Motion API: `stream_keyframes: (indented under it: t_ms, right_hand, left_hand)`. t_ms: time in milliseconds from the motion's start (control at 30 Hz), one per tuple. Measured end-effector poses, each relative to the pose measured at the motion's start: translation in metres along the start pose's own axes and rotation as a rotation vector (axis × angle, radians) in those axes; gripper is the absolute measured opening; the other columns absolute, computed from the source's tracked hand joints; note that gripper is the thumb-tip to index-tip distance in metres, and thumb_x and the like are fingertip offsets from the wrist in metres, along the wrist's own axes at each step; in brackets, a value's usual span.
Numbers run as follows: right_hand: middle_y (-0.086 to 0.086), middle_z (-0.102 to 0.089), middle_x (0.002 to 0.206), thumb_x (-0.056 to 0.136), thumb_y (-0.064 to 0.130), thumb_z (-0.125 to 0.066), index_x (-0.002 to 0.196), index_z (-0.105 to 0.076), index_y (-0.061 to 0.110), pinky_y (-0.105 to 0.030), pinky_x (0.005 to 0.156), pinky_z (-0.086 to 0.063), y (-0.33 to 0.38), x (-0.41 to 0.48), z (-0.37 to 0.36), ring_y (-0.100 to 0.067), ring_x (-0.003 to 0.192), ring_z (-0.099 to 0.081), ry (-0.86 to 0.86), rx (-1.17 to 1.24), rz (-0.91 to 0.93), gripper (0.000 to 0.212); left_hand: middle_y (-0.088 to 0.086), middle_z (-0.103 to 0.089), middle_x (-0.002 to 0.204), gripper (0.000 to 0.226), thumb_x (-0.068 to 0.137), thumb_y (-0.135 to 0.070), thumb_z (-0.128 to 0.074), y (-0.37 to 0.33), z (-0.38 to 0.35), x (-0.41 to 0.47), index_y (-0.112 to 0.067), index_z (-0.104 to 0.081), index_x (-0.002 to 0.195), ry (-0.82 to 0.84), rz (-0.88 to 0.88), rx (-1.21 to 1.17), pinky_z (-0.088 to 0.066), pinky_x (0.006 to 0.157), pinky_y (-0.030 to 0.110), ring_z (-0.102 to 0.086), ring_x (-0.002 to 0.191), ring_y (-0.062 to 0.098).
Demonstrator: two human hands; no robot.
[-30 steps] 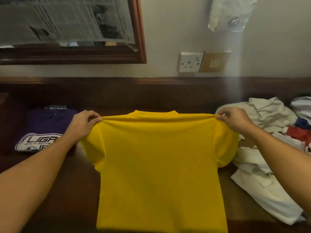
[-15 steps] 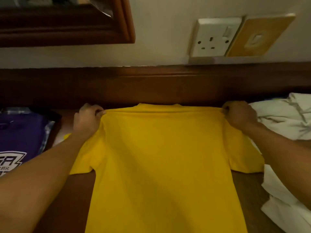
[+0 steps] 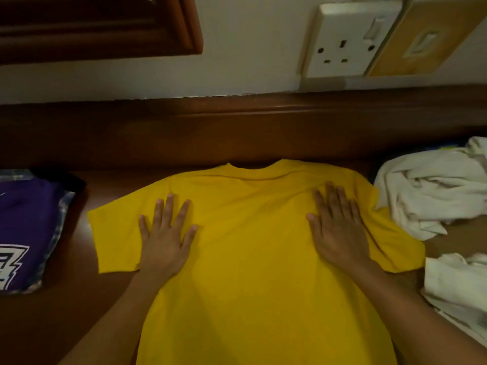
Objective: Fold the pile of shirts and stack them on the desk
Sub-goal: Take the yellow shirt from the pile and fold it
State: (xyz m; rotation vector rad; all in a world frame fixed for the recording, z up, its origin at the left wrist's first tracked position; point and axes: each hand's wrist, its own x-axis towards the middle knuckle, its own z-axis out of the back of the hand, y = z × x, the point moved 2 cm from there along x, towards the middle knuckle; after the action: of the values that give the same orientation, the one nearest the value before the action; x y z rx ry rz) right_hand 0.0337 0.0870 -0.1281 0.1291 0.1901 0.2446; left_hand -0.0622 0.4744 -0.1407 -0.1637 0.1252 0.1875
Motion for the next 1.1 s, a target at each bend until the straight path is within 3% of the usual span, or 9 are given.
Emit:
stream_keyframes:
  t_ms: [167, 433, 533, 633, 767, 833, 967, 1033, 1100]
  right_hand:
    - [-0.002, 0.020, 0.168, 0.101, 0.063, 0.000, 0.161, 0.011, 0.028, -0.047, 0.125, 0.006, -0.002, 0.002, -0.001, -0.020, 0.154, 0.019, 0.047, -0.006, 0.005, 0.070]
    - [-0.009, -0.026, 0.165, 0.105, 0.041, -0.031, 0.155, -0.036, 0.016, -0.052, 0.122, -0.020, -0.008, -0.090, 0.013, -0.027, 0.154, -0.017, -0.078, 0.139, 0.045, 0.056]
    - [-0.021, -0.053, 0.141, 0.101, 0.029, -0.043, 0.141, -0.055, 0.007, -0.052, 0.098, -0.047, -0.016, -0.156, 0.008, -0.039, 0.126, -0.052, -0.117, 0.133, -0.001, 0.048]
    - [-0.019, -0.058, 0.101, 0.091, 0.013, -0.067, 0.122, -0.064, 0.003, -0.043, 0.068, -0.047, -0.028, -0.213, 0.018, -0.036, 0.088, -0.054, -0.150, 0.142, -0.231, 0.033]
    - [-0.013, -0.064, 0.111, 0.095, 0.037, -0.066, 0.127, -0.062, 0.012, -0.040, 0.078, -0.049, -0.038, -0.253, 0.013, -0.033, 0.102, -0.059, 0.106, 0.275, -0.405, 0.040]
    - [-0.010, -0.068, 0.107, 0.097, 0.035, -0.065, 0.128, -0.062, 0.014, -0.034, 0.069, -0.043, -0.038, -0.265, 0.005, -0.030, 0.097, -0.063, 0.168, 0.368, -0.444, 0.038]
    - [-0.017, -0.069, 0.107, 0.098, 0.020, -0.064, 0.115, -0.068, 0.009, -0.034, 0.071, -0.038, -0.037, -0.277, 0.013, -0.037, 0.101, -0.062, -0.020, 0.489, -0.654, 0.021]
    - [-0.018, -0.068, 0.110, 0.098, 0.019, -0.064, 0.115, -0.067, 0.009, -0.036, 0.073, -0.039, -0.035, -0.287, 0.014, -0.039, 0.103, -0.061, -0.075, 0.493, -0.680, 0.020]
    - [-0.018, -0.066, 0.118, 0.098, 0.019, -0.064, 0.122, -0.065, 0.009, -0.038, 0.077, -0.042, -0.030, -0.297, 0.011, -0.038, 0.109, -0.060, -0.007, 0.489, -0.656, 0.025]
  left_hand:
    - [-0.007, 0.014, 0.169, 0.066, 0.101, -0.066, -0.012, -0.004, 0.002, 0.003, -0.043, 0.003, 0.160, 0.026, 0.026, 0.012, 0.000, 0.120, 0.066, 0.015, 0.155, 0.022]
    - [0.003, 0.005, 0.170, 0.060, 0.105, -0.050, -0.026, -0.051, 0.012, -0.087, -0.029, -0.019, 0.161, -0.033, -0.059, -0.035, 0.001, 0.124, 0.056, 0.008, 0.157, 0.024]
    - [0.007, -0.009, 0.169, 0.057, 0.103, -0.047, -0.033, -0.057, 0.000, -0.157, -0.026, -0.033, 0.156, 0.018, -0.023, -0.044, -0.004, 0.123, 0.052, -0.007, 0.156, 0.028]
    - [0.016, -0.036, 0.153, 0.044, 0.098, -0.031, -0.058, -0.050, 0.001, -0.220, -0.018, -0.054, 0.141, 0.030, 0.198, -0.073, -0.033, 0.111, 0.058, -0.037, 0.138, 0.038]
    - [0.021, -0.047, 0.132, 0.051, 0.093, -0.027, -0.068, -0.026, 0.010, -0.280, -0.009, -0.051, 0.138, 0.103, 0.649, -0.130, -0.038, 0.097, 0.057, -0.044, 0.120, 0.043]
    - [0.023, -0.049, 0.128, 0.049, 0.094, -0.031, -0.067, -0.010, 0.011, -0.299, -0.007, -0.052, 0.134, 0.119, 0.750, -0.180, -0.039, 0.096, 0.056, -0.046, 0.118, 0.044]
    - [0.009, -0.062, 0.111, 0.004, 0.099, -0.028, -0.060, 0.015, 0.007, -0.316, -0.025, -0.060, 0.101, 0.127, 0.714, -0.322, -0.045, 0.093, 0.050, -0.058, 0.102, 0.030]
    - [0.007, -0.063, 0.107, 0.001, 0.099, -0.026, -0.060, 0.022, 0.008, -0.323, -0.025, -0.060, 0.099, 0.117, 0.657, -0.369, -0.050, 0.089, 0.049, -0.060, 0.096, 0.028]
    - [0.005, -0.062, 0.108, 0.009, 0.100, -0.026, -0.059, 0.024, 0.011, -0.328, -0.021, -0.062, 0.107, 0.155, 0.575, -0.354, -0.050, 0.090, 0.048, -0.060, 0.099, 0.027]
